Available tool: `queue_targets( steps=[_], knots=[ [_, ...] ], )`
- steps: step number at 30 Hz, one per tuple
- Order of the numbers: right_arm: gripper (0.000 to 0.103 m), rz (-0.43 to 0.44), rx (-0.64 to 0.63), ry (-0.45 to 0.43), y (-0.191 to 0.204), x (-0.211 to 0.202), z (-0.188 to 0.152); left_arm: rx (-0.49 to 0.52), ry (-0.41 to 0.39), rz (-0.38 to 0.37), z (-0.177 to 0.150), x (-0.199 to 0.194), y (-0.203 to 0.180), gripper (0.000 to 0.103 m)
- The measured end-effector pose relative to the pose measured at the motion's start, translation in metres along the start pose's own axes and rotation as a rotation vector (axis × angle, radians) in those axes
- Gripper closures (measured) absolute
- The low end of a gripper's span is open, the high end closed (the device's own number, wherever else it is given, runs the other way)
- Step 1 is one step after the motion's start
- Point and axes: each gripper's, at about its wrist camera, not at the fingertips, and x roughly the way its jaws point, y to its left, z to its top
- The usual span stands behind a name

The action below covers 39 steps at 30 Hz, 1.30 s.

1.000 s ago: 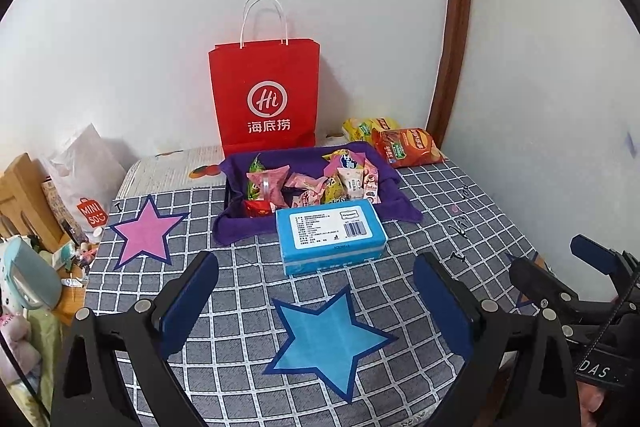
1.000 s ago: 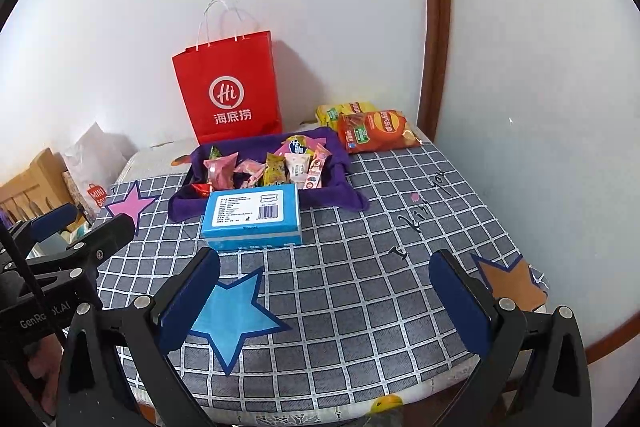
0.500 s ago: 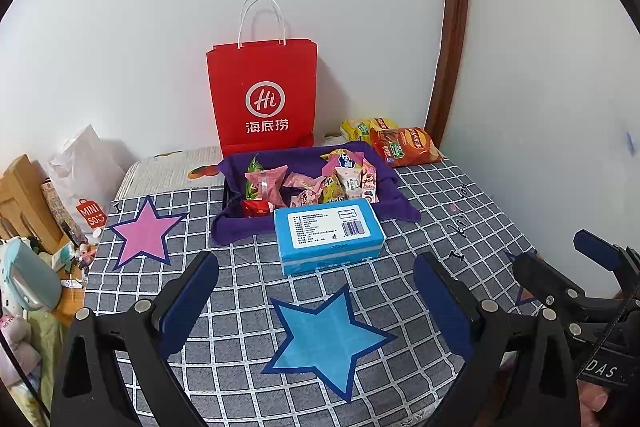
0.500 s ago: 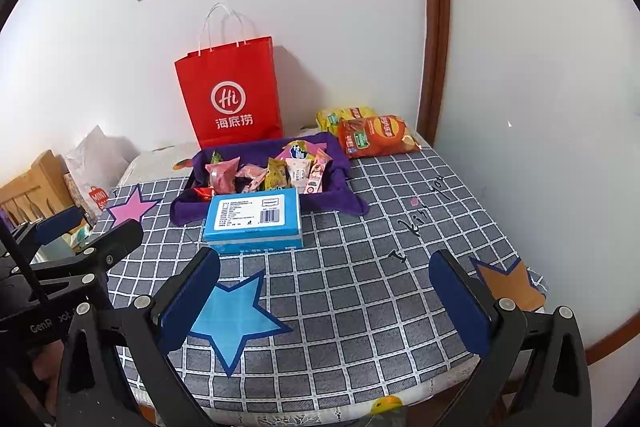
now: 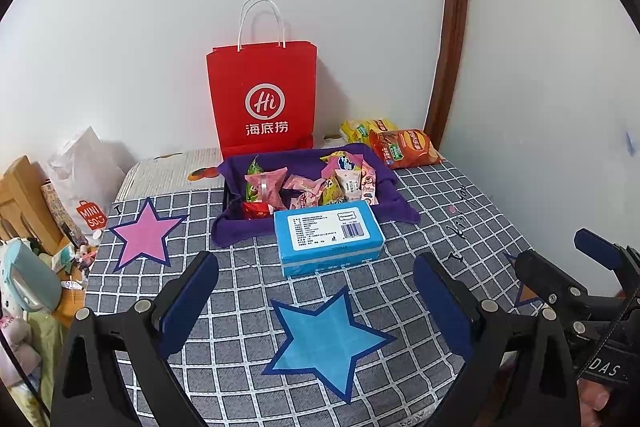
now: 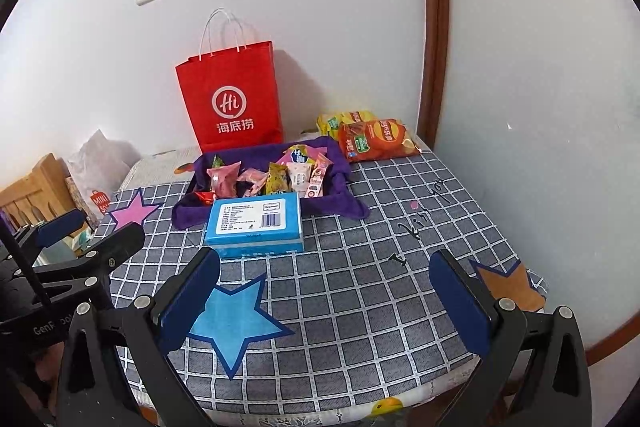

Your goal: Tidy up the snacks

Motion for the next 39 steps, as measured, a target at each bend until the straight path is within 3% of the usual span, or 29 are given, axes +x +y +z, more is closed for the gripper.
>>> queue_targets(
  steps=[39],
  knots=[
    [0.0, 0.014, -0.001, -0.005, 0.0046, -0.0014, -0.0005, -0.009, 0.001, -0.009, 0.0014, 0.0011, 0.0001, 0.005]
  ],
)
